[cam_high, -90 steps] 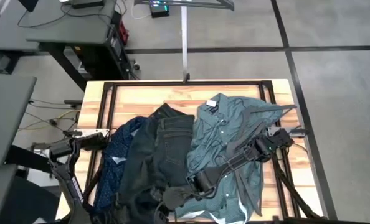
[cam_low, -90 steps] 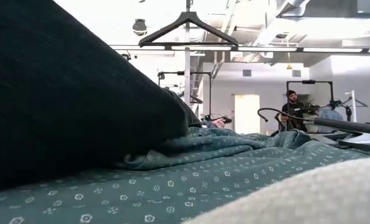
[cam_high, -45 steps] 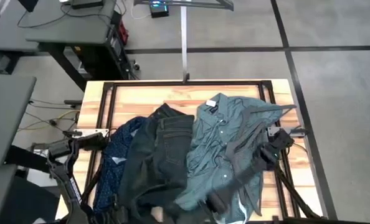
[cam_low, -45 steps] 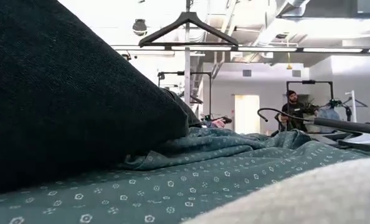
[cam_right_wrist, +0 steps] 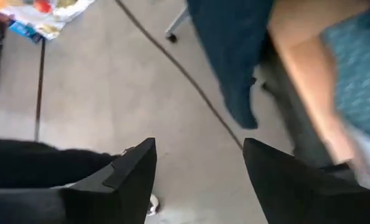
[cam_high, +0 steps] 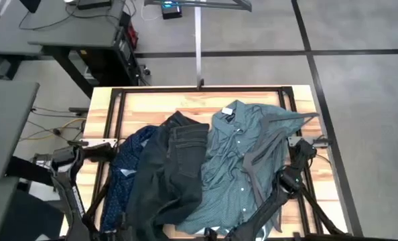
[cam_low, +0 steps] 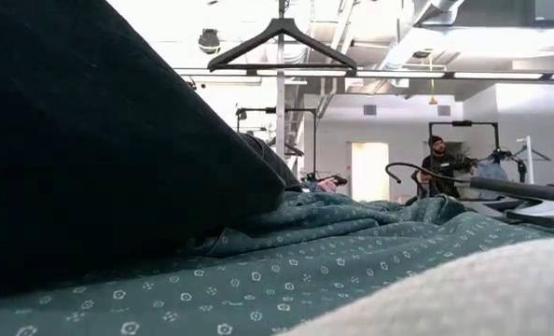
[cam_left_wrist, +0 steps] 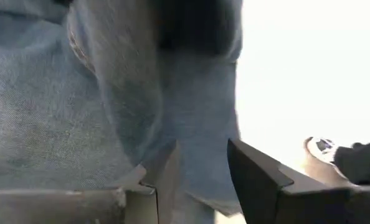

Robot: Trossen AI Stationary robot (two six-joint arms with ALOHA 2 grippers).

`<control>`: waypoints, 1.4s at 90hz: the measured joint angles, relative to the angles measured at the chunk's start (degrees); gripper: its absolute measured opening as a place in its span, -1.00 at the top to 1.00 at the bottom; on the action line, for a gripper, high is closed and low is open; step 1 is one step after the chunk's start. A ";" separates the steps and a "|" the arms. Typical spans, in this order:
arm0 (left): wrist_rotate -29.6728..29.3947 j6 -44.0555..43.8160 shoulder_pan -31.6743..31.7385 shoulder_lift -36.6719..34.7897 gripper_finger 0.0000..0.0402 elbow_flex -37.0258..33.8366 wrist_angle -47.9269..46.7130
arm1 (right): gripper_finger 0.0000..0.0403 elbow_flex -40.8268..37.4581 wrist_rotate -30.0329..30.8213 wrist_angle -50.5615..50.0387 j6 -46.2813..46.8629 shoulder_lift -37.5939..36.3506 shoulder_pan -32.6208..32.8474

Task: Hang clothes
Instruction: Hang the black pants on the rack

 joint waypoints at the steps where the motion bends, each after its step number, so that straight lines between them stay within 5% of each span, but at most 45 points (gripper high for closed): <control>1: 0.03 0.29 -0.02 -0.17 0.40 0.56 -0.26 | -0.09 0.00 0.02 -0.09 -0.16 0.00 -0.03; 26: -3.74 22.85 4.34 -1.77 0.40 12.37 7.09 | -0.02 0.00 -0.23 -2.98 -0.25 -0.17 -0.18; 54: 4.97 35.68 14.40 -0.23 0.40 12.28 15.71 | 0.02 0.00 -0.27 -3.86 0.13 -0.15 -1.26; 77: 4.58 27.31 11.54 -2.14 0.40 12.28 11.22 | 0.05 0.00 -0.36 -1.91 -4.85 -0.15 -3.07; 101: 3.96 10.07 4.05 -2.28 0.40 12.28 -5.43 | 0.05 0.00 -4.34 -1.42 -11.53 -0.15 -0.42; 126: -0.27 -2.79 -4.43 -2.26 0.40 12.28 -11.66 | 0.05 0.00 -5.88 1.53 12.53 -0.15 1.35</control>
